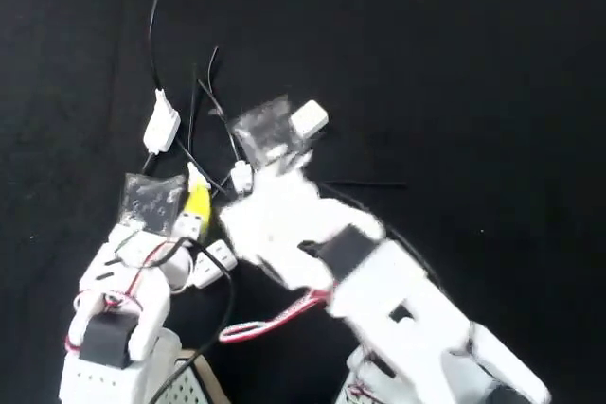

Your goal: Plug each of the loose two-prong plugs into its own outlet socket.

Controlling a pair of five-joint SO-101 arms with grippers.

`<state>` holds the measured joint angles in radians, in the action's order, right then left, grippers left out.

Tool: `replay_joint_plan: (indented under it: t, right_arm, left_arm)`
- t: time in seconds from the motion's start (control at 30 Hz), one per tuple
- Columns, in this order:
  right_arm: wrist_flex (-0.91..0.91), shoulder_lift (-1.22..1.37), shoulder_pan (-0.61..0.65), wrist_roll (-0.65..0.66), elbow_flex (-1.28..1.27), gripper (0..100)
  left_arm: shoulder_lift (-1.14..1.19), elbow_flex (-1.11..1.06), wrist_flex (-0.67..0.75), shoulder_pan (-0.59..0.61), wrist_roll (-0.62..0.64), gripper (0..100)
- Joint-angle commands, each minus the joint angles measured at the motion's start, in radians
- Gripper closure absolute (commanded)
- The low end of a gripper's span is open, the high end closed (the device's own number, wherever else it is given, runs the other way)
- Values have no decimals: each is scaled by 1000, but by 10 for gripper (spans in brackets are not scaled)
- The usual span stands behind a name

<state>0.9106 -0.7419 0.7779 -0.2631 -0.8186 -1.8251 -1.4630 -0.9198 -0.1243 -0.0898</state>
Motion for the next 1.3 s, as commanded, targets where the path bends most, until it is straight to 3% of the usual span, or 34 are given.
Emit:
replay_joint_plan:
  t: [0.0,0.3,0.53,0.67,0.8,0.93,1.13,1.27]
  right_arm:
    - [11,1,21,11,31,987]
    - [9,1,-23,43,38,987]
    - [-84,85,-290,239,30,987]
    - [-241,292,-402,278,5,987]
    - [-514,513,-479,348,-28,987]
    - [-690,638,-522,362,-30,987]
    - [-733,704,-540,402,-30,987]
    - [-732,713,-532,402,-28,986]
  left_arm:
    - [0,62,2,13,-3,946]
    - [0,54,-17,24,-20,946]
    - [0,56,-77,119,-127,946]
    - [0,44,-107,239,-152,945]
    - [0,2,-206,383,-295,945]
    - [0,-110,-226,418,-382,946]
    - [0,-216,-219,417,-517,948]
    - [0,-216,-219,417,-529,948]
